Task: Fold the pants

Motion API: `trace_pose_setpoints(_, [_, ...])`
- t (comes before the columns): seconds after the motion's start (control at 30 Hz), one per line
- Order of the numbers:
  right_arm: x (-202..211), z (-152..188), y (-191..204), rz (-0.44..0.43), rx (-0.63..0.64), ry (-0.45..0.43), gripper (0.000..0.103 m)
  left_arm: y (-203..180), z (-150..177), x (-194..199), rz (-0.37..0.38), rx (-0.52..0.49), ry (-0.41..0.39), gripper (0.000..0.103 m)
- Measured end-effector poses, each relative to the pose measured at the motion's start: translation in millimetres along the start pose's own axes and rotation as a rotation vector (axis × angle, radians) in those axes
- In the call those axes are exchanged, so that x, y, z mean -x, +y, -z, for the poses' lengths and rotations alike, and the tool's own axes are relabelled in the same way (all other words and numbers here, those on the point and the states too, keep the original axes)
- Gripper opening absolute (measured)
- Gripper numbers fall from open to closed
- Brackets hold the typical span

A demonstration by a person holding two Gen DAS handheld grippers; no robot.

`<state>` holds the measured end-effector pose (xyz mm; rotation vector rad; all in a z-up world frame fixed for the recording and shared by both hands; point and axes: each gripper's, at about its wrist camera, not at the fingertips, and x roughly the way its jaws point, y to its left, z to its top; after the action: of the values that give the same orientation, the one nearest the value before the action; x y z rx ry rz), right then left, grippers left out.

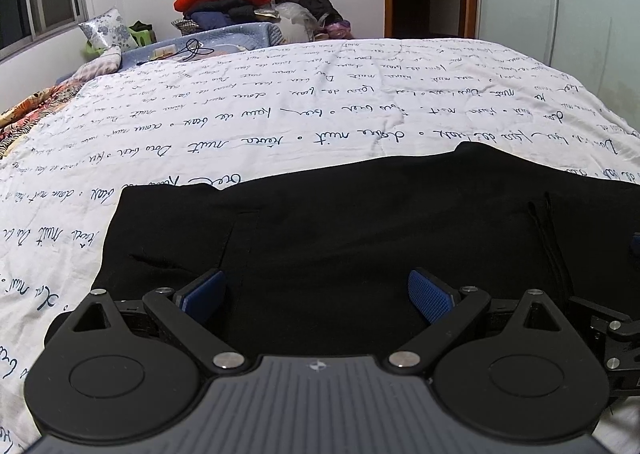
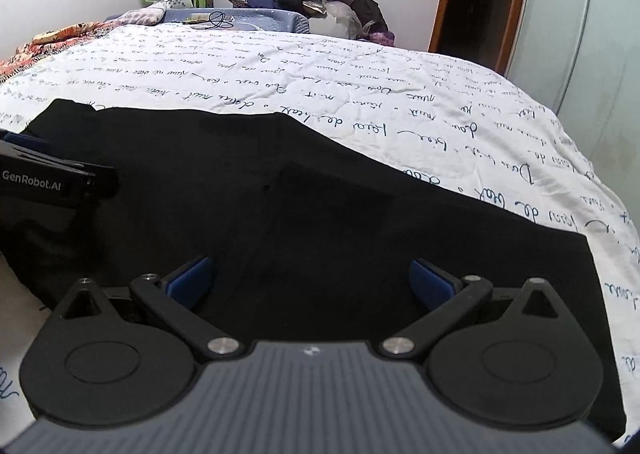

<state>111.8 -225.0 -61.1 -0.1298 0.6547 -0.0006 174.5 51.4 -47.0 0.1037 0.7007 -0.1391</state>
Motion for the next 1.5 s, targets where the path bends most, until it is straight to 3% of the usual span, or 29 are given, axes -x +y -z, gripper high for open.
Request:
trace_pose_setpoints(0.3, [2,1,4,0.006,0.008,-0.009,0.103,9,1,9,0.009,0.014,0.004,0.099])
trace_pose_setpoints(0.47, [8,-4,6,0.027,-0.007,-0.007,0.103,30,2,24,-0.099,0.021,-0.012,0.099])
trace_pose_setpoints(0.6, [29,-13,23,-0.045,0.039,-0.108,0.103,65,5,31,-0.202,0.058,-0.021,0.099])
trace_pose_setpoints(0.7, [44,-21,51,-0.095,0.143,-0.193,0.103,92,15,22,-0.244,0.091,0.018,0.103])
trace_pose_setpoints(0.8, [49,-27,81,-0.157,0.227,-0.231,0.103,120,24,24,-0.160,0.207,0.038,0.103])
trace_pose_setpoints(0.87, [47,-31,100,-0.187,0.267,-0.236,0.103,138,27,30,-0.146,0.306,0.038,0.103])
trace_pose_setpoints(1.03, [54,-28,154,-0.240,0.441,-0.306,0.103,177,22,56,-0.246,0.444,-0.010,0.103])
trace_pose_setpoints(1.13, [59,-14,194,-0.203,0.641,-0.369,0.103,191,21,65,-0.247,0.469,0.000,0.103])
trace_pose_setpoints(1.3, [50,14,245,-0.085,0.934,-0.431,0.093,187,24,60,-0.143,0.483,0.044,0.103])
trace_pose_setpoints(1.37, [46,20,254,-0.052,0.990,-0.455,0.093,181,26,57,-0.140,0.485,0.052,0.103])
trace_pose_setpoints(1.5, [38,22,262,-0.038,1.030,-0.447,0.077,173,23,56,-0.185,0.466,0.091,0.103])
